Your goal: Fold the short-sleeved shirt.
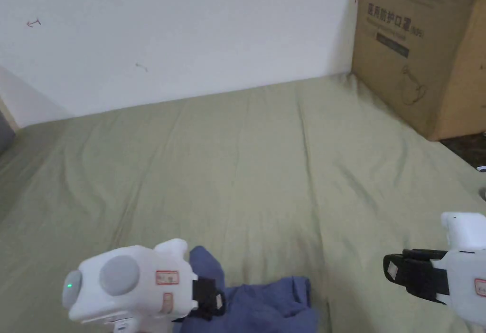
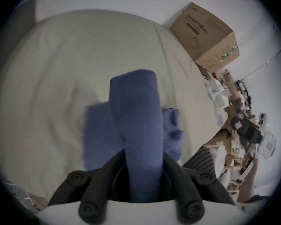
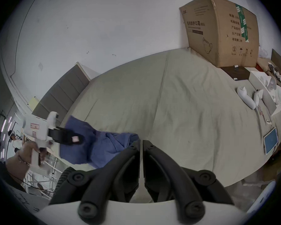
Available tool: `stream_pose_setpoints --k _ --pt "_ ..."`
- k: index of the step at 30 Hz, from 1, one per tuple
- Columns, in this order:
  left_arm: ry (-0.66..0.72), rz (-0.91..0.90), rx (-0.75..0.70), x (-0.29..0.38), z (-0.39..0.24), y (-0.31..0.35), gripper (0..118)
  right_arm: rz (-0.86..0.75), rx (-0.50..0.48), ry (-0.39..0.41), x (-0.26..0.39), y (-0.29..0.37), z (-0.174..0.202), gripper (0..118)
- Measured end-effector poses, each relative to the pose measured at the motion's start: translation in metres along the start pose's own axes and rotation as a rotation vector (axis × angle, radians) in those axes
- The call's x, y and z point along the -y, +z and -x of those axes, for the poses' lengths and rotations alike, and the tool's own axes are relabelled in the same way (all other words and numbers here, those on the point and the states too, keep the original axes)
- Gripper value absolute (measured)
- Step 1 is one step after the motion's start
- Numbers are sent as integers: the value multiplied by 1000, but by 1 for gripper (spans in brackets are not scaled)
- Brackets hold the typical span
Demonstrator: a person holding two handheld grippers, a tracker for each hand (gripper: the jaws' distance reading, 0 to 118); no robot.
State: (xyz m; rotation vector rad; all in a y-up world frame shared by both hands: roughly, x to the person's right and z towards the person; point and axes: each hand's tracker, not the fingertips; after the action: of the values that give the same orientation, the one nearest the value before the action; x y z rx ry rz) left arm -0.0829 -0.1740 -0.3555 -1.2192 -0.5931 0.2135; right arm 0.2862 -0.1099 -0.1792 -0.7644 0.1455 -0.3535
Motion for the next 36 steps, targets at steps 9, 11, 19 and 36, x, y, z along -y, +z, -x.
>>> stream_pose_setpoints --k 9,11,19,36 --pt "114 114 310 20 -51 -68 111 -5 17 3 1 15 0 3" --pt "39 15 384 17 -48 -42 112 -14 10 -7 0 14 -1 3" --pt "-236 -150 41 15 -38 9 0 -22 -4 -2 -9 5 1 3" --pt "-31 132 208 51 -75 -145 0 -35 29 -70 -5 12 -30 3"
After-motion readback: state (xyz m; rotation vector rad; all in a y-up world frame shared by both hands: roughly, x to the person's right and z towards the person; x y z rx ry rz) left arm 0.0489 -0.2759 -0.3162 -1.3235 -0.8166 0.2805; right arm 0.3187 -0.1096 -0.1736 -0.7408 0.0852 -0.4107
